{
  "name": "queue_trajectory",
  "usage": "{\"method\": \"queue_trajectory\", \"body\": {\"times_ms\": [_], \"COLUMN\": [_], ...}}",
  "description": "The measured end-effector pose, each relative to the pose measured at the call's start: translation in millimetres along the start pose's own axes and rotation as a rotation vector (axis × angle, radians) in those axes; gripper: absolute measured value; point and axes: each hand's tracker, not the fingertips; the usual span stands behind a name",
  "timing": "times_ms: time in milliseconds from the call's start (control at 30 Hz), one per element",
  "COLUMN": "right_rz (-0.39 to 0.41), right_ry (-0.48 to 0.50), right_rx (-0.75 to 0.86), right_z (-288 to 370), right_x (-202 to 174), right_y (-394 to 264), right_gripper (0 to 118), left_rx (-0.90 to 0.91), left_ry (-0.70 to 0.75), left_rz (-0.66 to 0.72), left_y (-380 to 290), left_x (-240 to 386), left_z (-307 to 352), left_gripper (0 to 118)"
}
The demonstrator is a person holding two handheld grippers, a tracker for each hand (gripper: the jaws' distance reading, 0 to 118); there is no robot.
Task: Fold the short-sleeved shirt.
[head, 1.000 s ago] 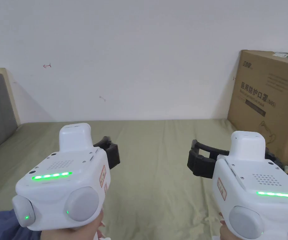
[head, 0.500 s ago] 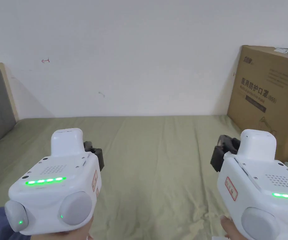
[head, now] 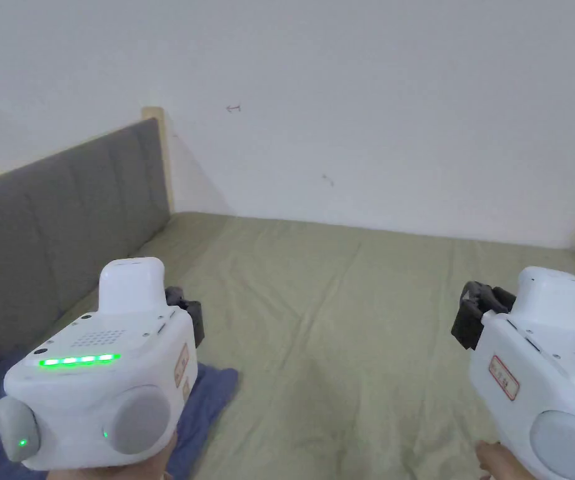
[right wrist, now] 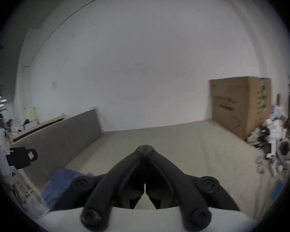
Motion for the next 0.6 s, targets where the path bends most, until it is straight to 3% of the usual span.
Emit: {"method": "queue_trajectory", "body": {"times_ms": [133, 200, 333, 433, 600], "right_rz": [0.061, 0.064, 0.057, 0.123, 0.184], "right_ry": [0.230, 0.329, 0.373, 0.381, 0.406], "right_rx": [-0.090, -0.120, -0.174, -0.226, -0.357], "right_z": [-27, -34, -44, -55, -72], "right_x": [-94, -129, -171, -191, -199], "right_y": [-23, -33, -45, -53, -75], "right_gripper": [1, 1, 1, 1, 1], "left_rx": [0.021, 0.016, -0.012, -0.120, -0.660], "left_ry": [0.292, 0.365, 0.348, 0.305, 0.087], "left_rz": [-0.002, 0.005, 0.019, 0.006, 0.093], "left_y": [-6, -10, -17, -25, -62], "left_x": [-95, -126, -147, -153, -175], "left_z": [35, 50, 55, 35, -69], "left_gripper": [0, 0, 0, 0, 0]}}
